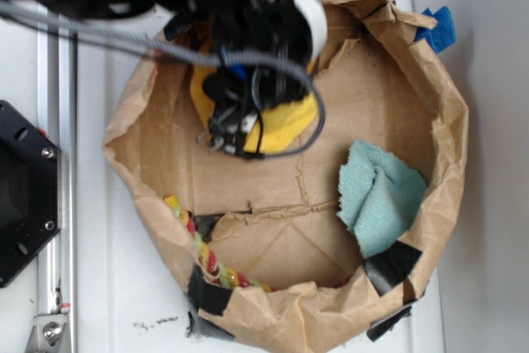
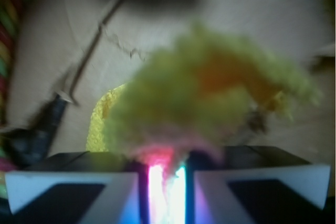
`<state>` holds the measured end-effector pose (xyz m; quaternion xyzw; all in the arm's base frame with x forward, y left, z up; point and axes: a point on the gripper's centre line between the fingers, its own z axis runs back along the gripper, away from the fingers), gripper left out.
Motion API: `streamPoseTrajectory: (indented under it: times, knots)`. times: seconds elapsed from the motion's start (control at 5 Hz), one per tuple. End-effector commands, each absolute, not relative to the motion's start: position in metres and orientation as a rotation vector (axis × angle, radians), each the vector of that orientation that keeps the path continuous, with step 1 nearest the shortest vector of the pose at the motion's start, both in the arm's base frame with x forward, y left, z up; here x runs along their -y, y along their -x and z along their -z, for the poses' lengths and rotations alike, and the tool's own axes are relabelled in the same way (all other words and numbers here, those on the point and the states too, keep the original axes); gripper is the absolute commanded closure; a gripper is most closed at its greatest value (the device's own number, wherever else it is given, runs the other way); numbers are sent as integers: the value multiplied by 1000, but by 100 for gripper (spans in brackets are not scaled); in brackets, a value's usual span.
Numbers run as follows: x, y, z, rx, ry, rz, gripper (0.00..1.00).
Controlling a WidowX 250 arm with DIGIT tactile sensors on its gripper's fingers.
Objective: Grab the yellow cloth.
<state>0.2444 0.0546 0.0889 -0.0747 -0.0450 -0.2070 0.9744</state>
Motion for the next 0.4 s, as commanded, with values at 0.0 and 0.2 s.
streamPoseTrajectory:
  times: [0.0, 0.2]
  knots:
    - [-54, -247, -156, 148, 157, 151, 100]
    - [-40, -252, -176, 115, 192, 22, 100]
